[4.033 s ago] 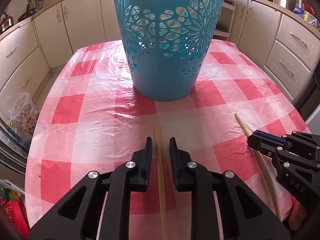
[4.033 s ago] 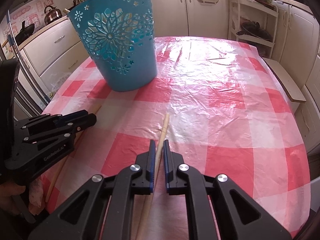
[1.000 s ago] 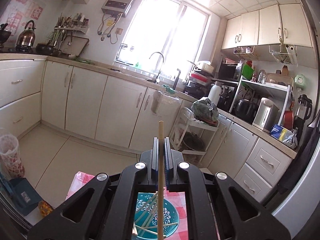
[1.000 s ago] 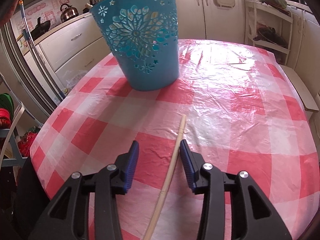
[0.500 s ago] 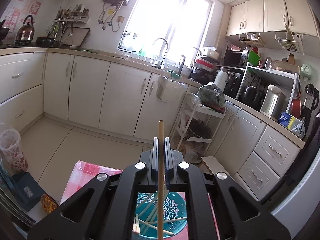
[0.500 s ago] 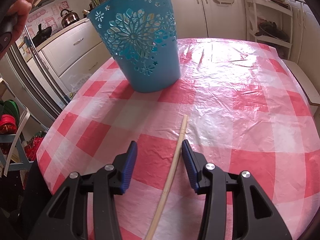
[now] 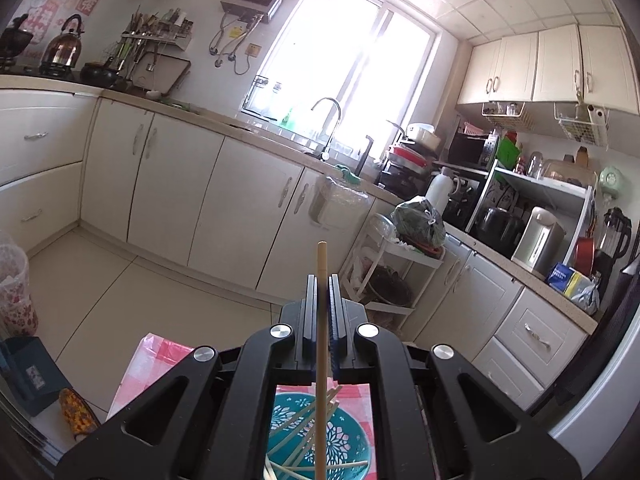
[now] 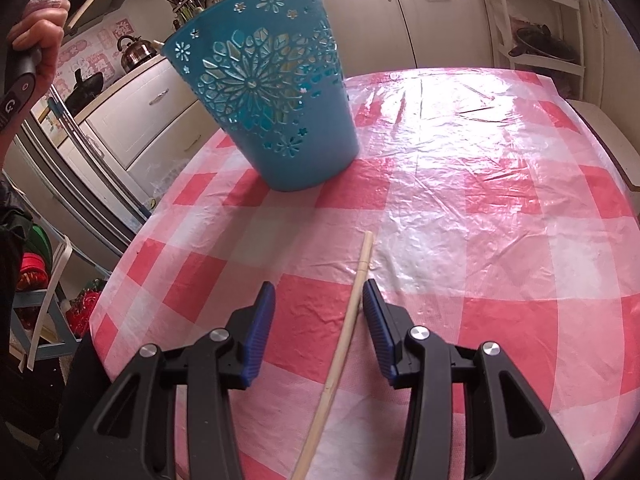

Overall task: Organize utensils
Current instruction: 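Hold the chopstick over the basket and open the left tool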

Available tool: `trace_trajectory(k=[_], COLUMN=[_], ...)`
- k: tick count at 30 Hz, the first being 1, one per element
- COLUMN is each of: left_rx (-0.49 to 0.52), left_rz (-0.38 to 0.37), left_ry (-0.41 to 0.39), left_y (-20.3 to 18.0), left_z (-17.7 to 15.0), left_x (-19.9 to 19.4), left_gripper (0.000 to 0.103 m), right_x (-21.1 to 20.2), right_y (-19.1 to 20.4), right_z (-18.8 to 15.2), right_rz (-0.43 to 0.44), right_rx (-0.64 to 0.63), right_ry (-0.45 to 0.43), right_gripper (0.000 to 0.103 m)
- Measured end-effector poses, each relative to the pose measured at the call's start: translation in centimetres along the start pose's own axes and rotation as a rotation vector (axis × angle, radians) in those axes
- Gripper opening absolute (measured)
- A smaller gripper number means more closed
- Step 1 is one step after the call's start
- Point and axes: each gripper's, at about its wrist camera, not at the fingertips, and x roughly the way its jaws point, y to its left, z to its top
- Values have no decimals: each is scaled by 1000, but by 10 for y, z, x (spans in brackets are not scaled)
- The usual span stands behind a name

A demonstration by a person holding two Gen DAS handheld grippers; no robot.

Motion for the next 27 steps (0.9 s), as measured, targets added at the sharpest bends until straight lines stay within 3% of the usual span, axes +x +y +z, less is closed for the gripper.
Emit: trace_trajectory(k=[5, 10, 16, 27], left_rx=[29, 19, -29, -40], left_rz=[15, 29, 37, 52], left_ry=[-44, -34, 6, -59], left_y=[-3, 2, 18, 12], left_z=[15, 2, -21, -28], left_x=[-8, -13, 4, 46], left_gripper=[5, 5, 5, 5], right_x=[-3, -6, -5, -6], right_y=[-4, -7, -9, -10], right_z=[-3, -3, -2, -2], right_rz=[23, 38, 47, 55], right_rx=[21, 43, 52, 59], right_ry=[-7, -14, -15, -16], right_gripper=[45, 45, 45, 45])
